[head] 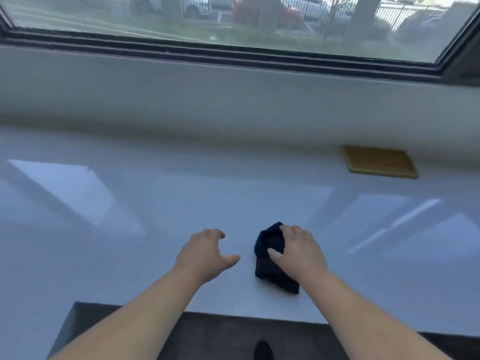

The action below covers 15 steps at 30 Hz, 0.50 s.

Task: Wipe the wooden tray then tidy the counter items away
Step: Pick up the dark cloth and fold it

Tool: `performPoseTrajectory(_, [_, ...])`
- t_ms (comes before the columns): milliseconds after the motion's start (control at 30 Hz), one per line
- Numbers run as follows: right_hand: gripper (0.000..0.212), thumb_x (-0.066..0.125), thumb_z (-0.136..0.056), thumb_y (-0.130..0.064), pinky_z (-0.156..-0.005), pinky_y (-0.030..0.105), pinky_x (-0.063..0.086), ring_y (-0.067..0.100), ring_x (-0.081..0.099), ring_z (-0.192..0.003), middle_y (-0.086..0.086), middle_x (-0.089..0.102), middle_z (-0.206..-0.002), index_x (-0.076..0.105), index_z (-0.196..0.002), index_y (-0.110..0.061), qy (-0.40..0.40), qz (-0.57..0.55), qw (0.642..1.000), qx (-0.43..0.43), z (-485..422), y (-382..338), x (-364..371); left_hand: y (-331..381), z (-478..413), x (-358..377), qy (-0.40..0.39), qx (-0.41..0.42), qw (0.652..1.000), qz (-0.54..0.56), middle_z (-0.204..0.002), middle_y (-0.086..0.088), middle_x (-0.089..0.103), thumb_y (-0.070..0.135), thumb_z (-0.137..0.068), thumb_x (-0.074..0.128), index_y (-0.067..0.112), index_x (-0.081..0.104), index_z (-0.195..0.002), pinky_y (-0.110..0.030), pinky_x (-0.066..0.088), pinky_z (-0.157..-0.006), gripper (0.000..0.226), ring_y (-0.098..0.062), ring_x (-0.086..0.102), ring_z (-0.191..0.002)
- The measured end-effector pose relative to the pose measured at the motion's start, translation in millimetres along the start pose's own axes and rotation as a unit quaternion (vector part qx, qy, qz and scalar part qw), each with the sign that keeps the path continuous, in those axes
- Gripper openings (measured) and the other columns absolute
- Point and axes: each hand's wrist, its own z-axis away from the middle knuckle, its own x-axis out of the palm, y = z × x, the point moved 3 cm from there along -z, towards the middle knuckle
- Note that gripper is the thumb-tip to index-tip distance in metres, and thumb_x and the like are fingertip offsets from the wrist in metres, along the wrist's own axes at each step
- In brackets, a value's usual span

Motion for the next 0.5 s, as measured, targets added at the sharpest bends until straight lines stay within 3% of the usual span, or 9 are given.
performPoseTrajectory(133, [0.072,0.063,-0.080,-0.064,-0.091,0.041,0.054,0.025,0.051,-0.120,0.000,0.053,-0.131,0.047,-0.139,-0.025,-0.091,-0.065,0.993,0.042,-17.0,58.3,17.1,48.5,-46.3,52.6,-0.098,-0.049,0.994,0.003,-0.135,0.008,0.062,0.071,-0.073,0.067,0.027,0.053,-0.142,-0.034,0.052,-0.090,0.082,-0.016,0.061,-0.117])
performPoseTrajectory(267, [0.053,0.067,-0.076,-0.055,-0.082,0.040,0.057,0.020,0.062,-0.102,-0.005,0.057,-0.114,0.054,-0.118,-0.026,-0.136,-0.131,0.981,0.049,-34.4,74.6,30.5,79.5,-74.1,77.9,-0.134,-0.081,0.988,0.012,-0.095,0.010,0.067,0.057,-0.074,0.068,0.026,0.060,-0.101,-0.034,0.057,-0.078,0.042,-0.011,0.064,-0.087])
performPoseTrajectory(367, [0.029,0.062,-0.084,-0.031,-0.084,0.040,0.057,0.020,0.061,-0.102,-0.004,0.059,-0.118,0.057,-0.112,-0.027,-0.160,-0.165,0.972,0.050,-50.3,73.5,35.8,86.0,-88.7,78.8,-0.140,-0.091,0.985,0.031,-0.089,0.007,0.065,0.038,-0.078,0.063,0.027,0.054,-0.090,-0.030,0.049,-0.066,0.019,-0.013,0.061,-0.080])
performPoseTrajectory(500, [0.016,0.055,-0.086,-0.023,-0.074,0.035,0.056,0.019,0.062,-0.092,-0.005,0.056,-0.114,0.054,-0.100,-0.030,-0.140,-0.210,0.966,0.051,-74.2,71.9,25.6,88.1,-110.1,65.0,-0.128,-0.100,0.978,0.127,-0.088,0.002,0.066,0.032,-0.077,0.062,0.023,0.053,-0.088,-0.033,0.049,-0.064,0.017,-0.016,0.060,-0.074])
